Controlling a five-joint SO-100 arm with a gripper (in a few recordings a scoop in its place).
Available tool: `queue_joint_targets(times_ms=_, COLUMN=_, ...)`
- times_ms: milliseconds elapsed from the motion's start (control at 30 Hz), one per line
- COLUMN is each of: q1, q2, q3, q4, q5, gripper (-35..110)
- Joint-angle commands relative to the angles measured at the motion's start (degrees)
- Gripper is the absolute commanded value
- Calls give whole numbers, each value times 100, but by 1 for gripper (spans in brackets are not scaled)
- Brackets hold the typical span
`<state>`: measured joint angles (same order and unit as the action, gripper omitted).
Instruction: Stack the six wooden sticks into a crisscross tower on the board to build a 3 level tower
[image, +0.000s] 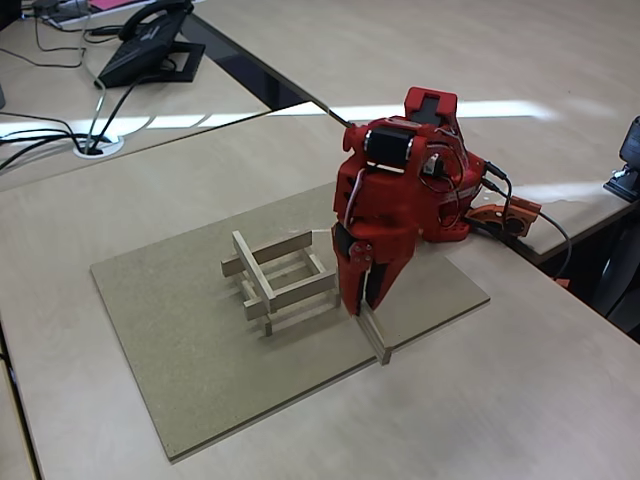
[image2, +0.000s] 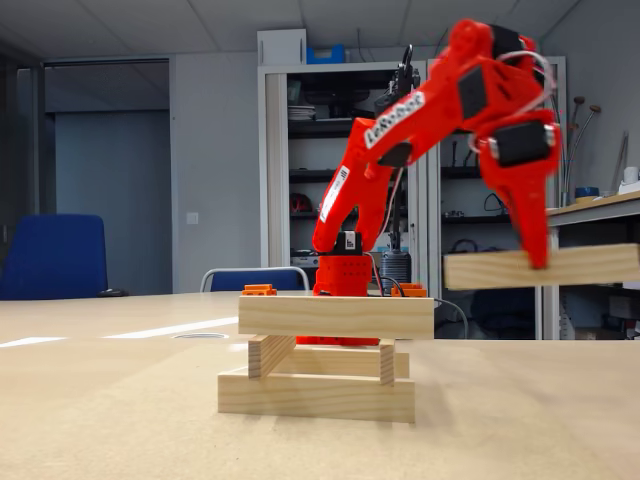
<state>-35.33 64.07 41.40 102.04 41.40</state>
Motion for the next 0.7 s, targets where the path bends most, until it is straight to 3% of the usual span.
queue_joint_targets(times_ms=0, q1=246, q2=1072, q3=606, q4=70, q5=-220, gripper=0)
queue_joint_targets(times_ms=667, q1=2241, q2=3015, q3=3665, q4=-62, q5=-2232, gripper=0)
